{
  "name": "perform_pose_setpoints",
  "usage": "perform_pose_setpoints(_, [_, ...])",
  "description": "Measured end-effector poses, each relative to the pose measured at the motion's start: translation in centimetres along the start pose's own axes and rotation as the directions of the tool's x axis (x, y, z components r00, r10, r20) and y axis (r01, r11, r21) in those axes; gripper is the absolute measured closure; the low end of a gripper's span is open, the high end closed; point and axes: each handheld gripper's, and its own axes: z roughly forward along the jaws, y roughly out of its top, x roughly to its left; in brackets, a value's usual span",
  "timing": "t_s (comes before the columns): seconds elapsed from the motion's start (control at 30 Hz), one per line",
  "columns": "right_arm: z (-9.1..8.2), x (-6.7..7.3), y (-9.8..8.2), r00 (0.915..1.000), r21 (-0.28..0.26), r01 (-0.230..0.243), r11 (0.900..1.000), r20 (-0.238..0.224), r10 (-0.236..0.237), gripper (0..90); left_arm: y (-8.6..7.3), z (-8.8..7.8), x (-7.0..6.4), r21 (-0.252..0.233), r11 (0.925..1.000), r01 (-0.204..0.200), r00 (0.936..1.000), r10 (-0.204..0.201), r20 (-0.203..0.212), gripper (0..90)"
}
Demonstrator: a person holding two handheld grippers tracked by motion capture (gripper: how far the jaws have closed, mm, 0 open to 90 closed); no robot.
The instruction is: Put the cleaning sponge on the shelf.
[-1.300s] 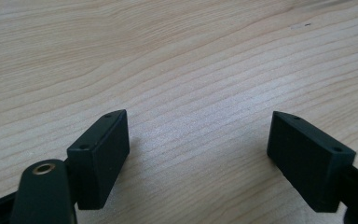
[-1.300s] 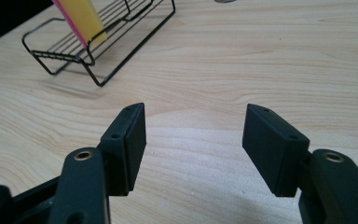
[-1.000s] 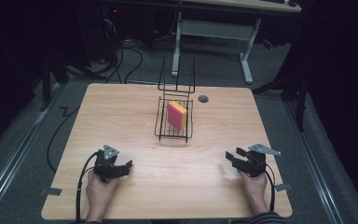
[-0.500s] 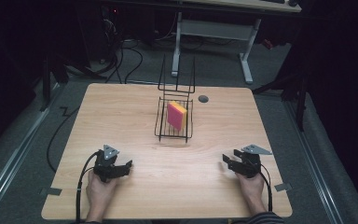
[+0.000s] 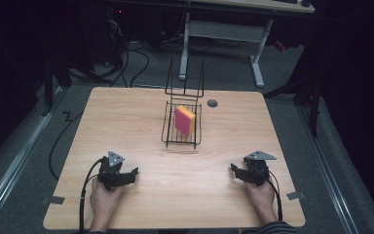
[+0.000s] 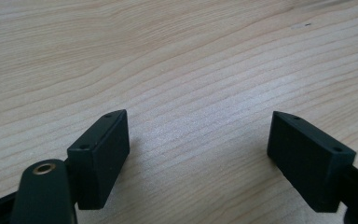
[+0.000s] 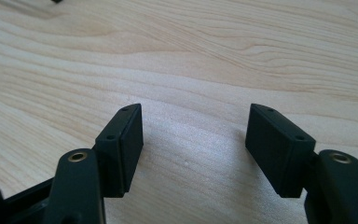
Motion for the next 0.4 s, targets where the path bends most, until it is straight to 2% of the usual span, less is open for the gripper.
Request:
perform_pose_setpoints(0.03, [0.00,0.13,0.00,0.9999,0.001,0.013,1.000,0.001,-0.013,36.6,0.00,0.00,0.00,0.000,1.0000,0.000,1.0000,0.000,0.000,21.4])
perform_pose_setpoints(0.4, [-0.01,0.13,-0.02,0.9999,0.002,0.011,1.000,0.000,-0.011,35.8,0.00,0.00,0.00,0.000,1.0000,0.000,1.0000,0.000,0.000,21.4])
